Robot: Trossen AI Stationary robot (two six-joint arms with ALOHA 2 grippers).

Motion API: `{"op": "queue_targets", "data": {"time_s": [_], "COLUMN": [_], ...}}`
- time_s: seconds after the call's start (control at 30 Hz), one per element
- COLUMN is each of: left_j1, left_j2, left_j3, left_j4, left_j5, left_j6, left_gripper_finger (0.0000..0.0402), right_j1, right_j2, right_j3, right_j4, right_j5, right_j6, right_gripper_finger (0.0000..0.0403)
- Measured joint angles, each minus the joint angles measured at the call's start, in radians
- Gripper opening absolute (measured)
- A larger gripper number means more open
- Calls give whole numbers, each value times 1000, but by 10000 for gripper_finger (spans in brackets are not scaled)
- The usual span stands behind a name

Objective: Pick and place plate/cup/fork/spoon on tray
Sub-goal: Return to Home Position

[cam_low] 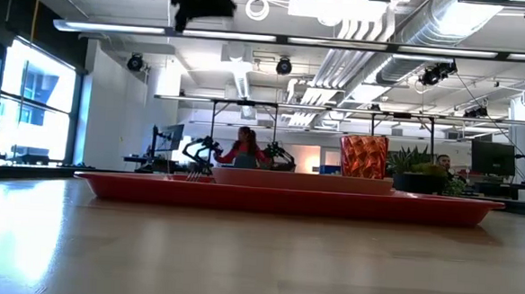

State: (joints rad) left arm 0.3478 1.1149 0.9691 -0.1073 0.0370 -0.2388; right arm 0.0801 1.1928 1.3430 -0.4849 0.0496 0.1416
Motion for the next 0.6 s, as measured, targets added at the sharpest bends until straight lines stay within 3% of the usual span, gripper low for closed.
{"op": "queue_targets", "data": {"time_s": [0.07,0.13,0.27,0.4,0.5,0.6], "left_j1": [-9,-20,-50,-65,-84,-118], "left_j2": [-58,-124,-256,-403,-503,-569], "left_j3": [0,0,-18,-133,-281,-431], "left_j4": [28,44,61,72,191,388], "left_j5": [47,71,73,74,73,73], "left_j6": [91,128,182,164,81,27], "left_gripper_finger": [60,49,17,4,6,1], "right_j1": [-31,-56,-75,-64,-47,-45], "right_j2": [5,6,-16,-49,-100,-164], "right_j3": [0,0,0,-4,-90,-275], "right_j4": [65,65,-11,-30,106,371], "right_j5": [-135,-201,-225,-228,-263,-356], "right_j6": [-19,-14,-9,-10,-20,-2], "right_gripper_finger": [0,0,0,0,0,0]}}
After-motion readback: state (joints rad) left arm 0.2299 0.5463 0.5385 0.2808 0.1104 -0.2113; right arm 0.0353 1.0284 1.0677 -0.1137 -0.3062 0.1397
